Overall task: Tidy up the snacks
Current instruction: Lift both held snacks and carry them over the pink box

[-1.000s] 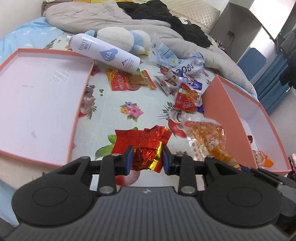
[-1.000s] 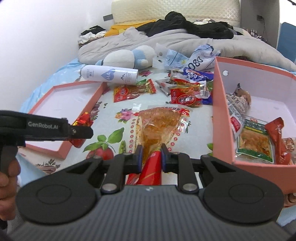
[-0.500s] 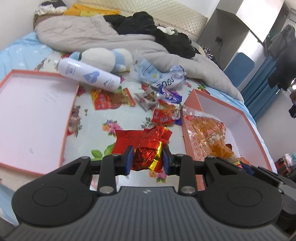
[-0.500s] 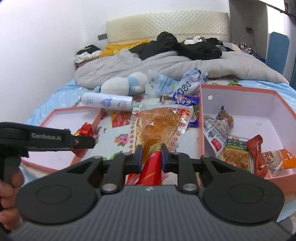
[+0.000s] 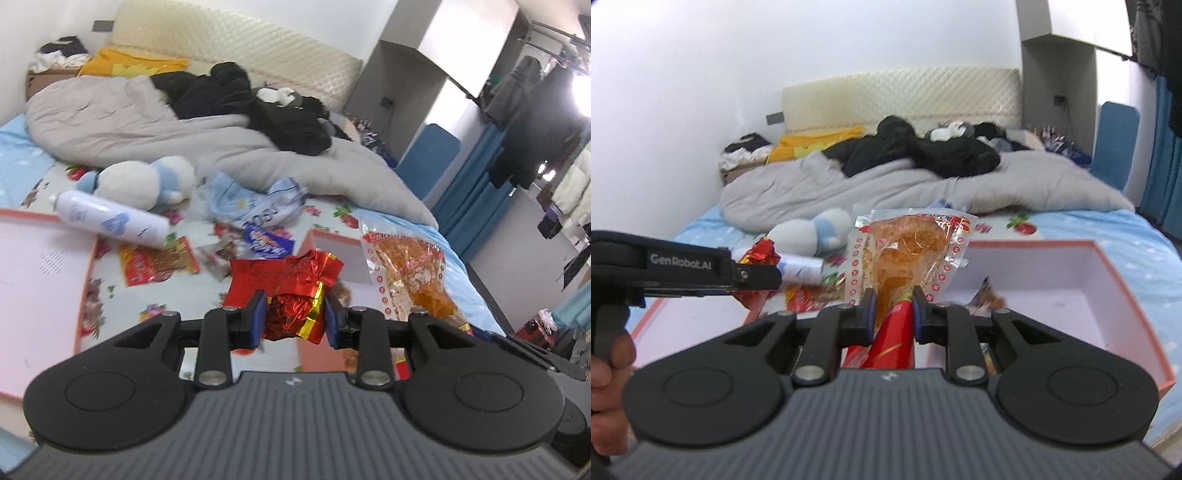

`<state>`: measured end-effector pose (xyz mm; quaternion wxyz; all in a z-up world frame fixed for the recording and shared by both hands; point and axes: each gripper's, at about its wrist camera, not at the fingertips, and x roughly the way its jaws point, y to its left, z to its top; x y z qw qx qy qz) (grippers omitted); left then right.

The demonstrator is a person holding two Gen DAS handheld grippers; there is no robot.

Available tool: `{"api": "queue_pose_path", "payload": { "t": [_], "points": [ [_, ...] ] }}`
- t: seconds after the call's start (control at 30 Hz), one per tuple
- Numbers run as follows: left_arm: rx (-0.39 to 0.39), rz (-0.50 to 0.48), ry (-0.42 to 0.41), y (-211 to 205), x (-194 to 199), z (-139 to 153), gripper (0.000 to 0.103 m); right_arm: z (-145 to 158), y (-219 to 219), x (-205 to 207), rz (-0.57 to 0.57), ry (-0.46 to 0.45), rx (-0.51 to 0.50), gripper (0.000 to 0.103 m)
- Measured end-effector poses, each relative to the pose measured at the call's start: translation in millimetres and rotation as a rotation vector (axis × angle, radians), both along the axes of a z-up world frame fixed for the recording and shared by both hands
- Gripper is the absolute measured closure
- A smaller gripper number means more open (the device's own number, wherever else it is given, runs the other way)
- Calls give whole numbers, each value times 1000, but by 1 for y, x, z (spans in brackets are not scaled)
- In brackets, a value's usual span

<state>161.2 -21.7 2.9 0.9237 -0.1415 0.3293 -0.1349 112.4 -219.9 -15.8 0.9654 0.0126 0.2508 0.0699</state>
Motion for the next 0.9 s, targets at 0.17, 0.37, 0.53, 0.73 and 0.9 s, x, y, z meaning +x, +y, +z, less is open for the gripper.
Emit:
{"api": "queue_pose_path", "payload": {
  "t": [0.17,0.37,0.53,0.73,0.9],
  "points": [
    [-28,-50,-33,-24,5,19,67,19,-19,-1,-42,-49,-16,81],
    [-22,-112,-41,-64,18,23,86,24,-45,-1,-92,-83,-12,81],
    [-23,-163,6,-96,36,3,93,0,-79,11,-154,-35,18,81],
    [33,-180,72,-111,49,-38,92,-48,-115,22,-214,76,67,81],
    [119,-151,129,-93,54,-76,91,-78,-123,24,-220,139,87,81]
  ]
}}
